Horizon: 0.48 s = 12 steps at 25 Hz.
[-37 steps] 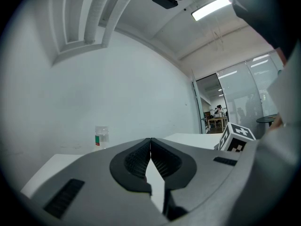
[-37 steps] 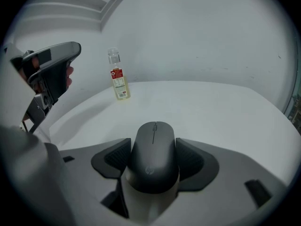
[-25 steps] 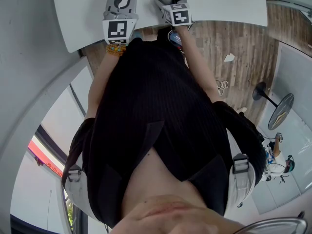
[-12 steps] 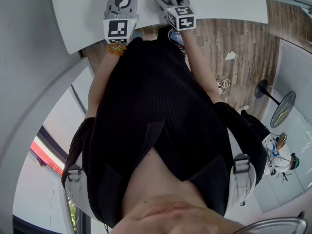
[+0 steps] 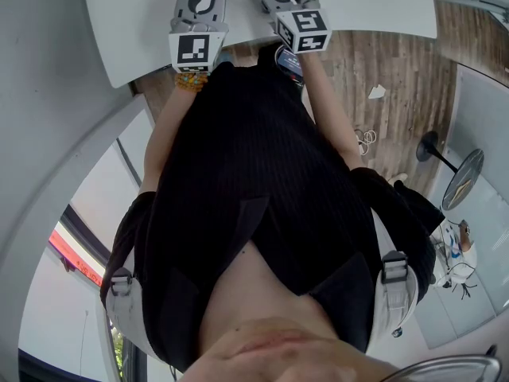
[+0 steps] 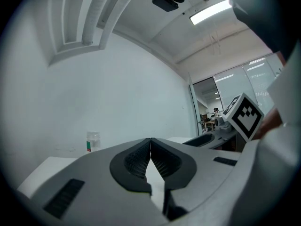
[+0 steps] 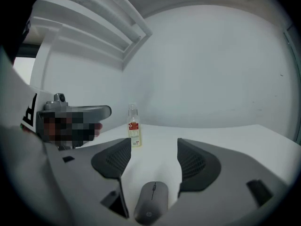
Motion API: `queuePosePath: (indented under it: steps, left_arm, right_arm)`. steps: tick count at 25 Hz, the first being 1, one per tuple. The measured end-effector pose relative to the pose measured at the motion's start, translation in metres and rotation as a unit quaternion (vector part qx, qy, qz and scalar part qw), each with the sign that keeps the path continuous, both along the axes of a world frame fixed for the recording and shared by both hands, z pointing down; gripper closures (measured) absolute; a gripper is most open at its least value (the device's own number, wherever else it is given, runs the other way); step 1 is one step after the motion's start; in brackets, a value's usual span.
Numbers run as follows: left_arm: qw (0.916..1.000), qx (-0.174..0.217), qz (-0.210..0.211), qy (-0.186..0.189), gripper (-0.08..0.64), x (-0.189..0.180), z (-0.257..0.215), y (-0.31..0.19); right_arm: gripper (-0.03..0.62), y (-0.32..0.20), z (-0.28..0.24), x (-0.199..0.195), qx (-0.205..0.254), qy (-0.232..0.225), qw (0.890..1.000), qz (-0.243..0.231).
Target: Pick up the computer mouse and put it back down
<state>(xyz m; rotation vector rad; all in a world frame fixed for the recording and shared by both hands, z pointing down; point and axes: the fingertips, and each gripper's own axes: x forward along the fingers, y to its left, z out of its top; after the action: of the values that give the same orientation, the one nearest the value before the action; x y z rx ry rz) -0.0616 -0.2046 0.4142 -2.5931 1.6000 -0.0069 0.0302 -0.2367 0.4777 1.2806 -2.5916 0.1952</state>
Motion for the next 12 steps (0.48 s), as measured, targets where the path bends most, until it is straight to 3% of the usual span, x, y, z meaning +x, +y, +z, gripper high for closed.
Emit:
queuePosePath:
  steps: [6,12]
  left_arm:
    - [0.9999,0.009,-0.007,0.008,0.546,-0.004,-0.009,0.0]
    - [0.9998,0.016,-0.011,0.008,0.546,-0.005,-0.015,0.004]
  right_arm:
    - [0.311,0.003,-0.041,-0.005,0.024,-0.054,0.998,0.001]
    - [0.311,0.006,-0.067,-0.003,0.084,-0.029,0.996,0.017]
